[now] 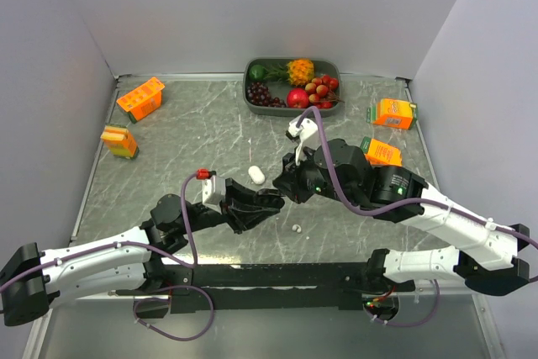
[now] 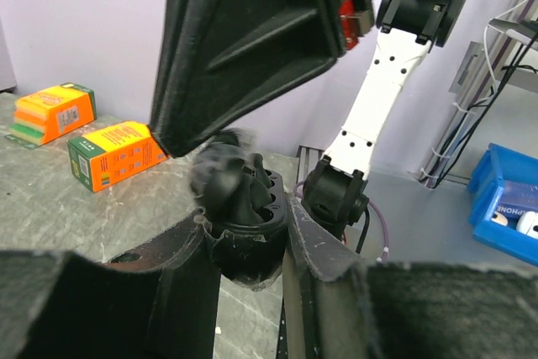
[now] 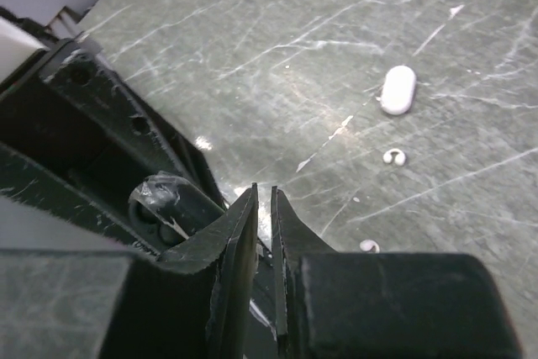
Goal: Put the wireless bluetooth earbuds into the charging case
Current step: Close the charging case, then place the charging case at the center of the board.
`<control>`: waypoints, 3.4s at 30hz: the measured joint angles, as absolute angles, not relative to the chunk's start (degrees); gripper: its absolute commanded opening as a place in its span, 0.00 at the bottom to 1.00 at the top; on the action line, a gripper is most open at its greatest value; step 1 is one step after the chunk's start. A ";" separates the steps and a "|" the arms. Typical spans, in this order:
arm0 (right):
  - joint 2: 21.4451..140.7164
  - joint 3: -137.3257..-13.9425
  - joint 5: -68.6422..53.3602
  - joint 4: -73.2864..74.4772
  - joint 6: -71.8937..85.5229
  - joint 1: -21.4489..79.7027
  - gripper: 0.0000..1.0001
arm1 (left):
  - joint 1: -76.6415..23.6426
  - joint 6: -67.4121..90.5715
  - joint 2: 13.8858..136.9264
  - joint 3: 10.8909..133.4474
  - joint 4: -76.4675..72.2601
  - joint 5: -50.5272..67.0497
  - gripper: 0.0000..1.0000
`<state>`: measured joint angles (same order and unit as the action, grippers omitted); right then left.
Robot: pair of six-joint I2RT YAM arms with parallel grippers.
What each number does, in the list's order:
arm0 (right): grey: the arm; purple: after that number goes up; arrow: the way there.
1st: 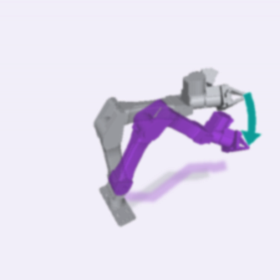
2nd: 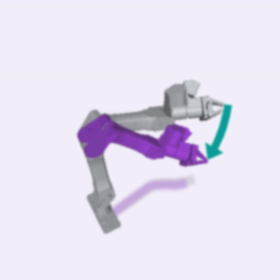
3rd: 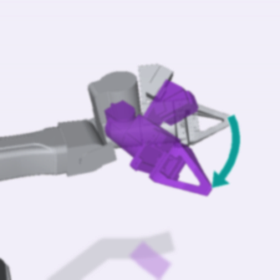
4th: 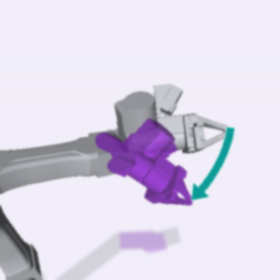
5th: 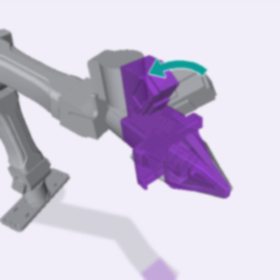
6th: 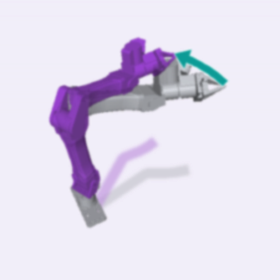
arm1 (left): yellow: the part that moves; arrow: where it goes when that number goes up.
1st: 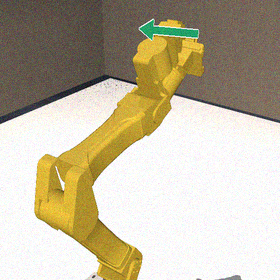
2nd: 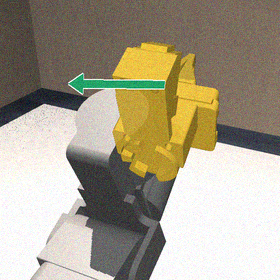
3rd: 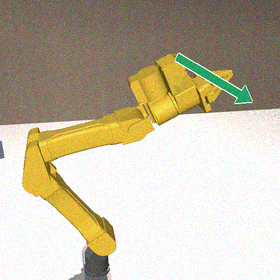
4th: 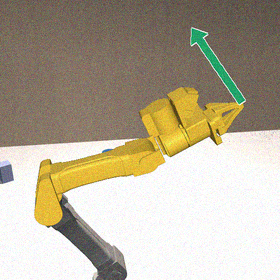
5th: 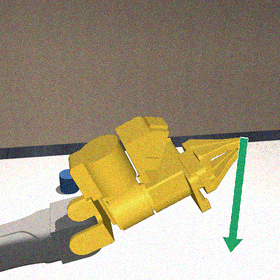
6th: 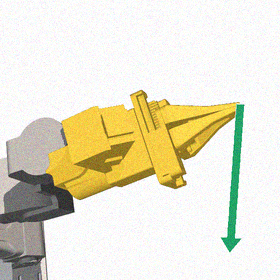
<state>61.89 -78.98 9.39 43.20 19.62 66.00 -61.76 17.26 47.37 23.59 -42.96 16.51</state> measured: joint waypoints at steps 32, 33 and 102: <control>60.51 -75.94 8.62 38.92 16.49 68.07 0.52 | -62.28 18.81 44.73 22.85 -37.39 8.08 0.01; 59.79 -75.33 9.78 38.72 16.99 68.12 0.54 | -62.17 18.87 44.71 22.85 -37.34 7.29 0.01; 52.71 -60.66 6.09 32.60 22.46 51.86 0.60 | -6.44 33.63 101.82 52.29 -1.96 32.60 0.96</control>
